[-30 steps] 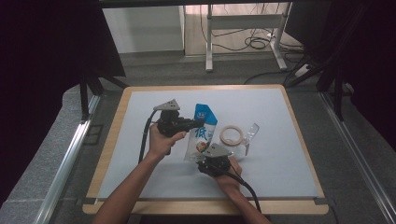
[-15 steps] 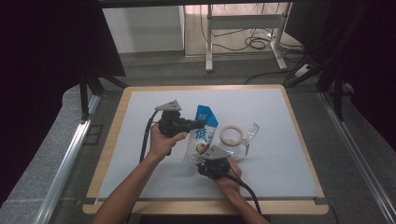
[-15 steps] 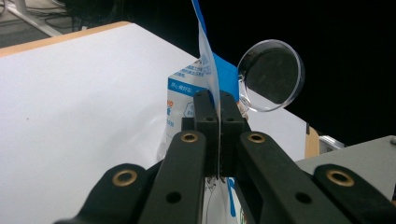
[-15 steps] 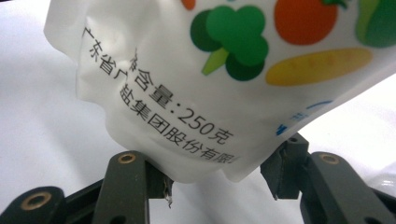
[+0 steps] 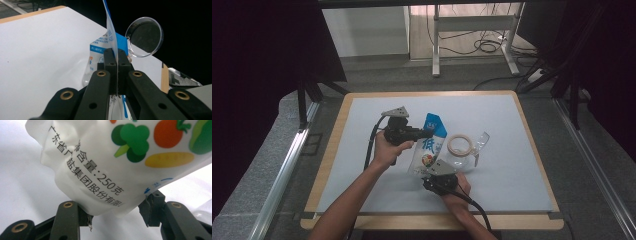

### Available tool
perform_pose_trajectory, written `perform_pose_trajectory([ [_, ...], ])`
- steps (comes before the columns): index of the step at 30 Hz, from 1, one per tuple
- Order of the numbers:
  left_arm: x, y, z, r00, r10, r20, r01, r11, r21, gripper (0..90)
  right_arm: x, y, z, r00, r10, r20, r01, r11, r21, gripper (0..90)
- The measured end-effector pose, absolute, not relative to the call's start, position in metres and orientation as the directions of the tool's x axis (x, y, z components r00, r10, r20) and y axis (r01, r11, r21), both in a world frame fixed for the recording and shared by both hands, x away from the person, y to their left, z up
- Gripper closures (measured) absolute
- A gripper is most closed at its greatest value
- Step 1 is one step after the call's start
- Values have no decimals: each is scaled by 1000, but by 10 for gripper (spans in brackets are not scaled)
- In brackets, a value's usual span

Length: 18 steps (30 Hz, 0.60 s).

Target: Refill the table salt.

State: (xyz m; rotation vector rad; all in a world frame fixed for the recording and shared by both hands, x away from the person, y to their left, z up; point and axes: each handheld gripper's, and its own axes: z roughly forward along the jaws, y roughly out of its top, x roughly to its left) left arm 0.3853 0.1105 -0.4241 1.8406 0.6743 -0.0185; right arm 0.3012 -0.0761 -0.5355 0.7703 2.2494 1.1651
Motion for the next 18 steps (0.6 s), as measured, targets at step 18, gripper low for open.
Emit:
perform_pose_trajectory([
  [18,399,86,-420,853,410,-323,455,-280,845,900,300,-85,-535,-689,713,-132,293,441,848,526],
])
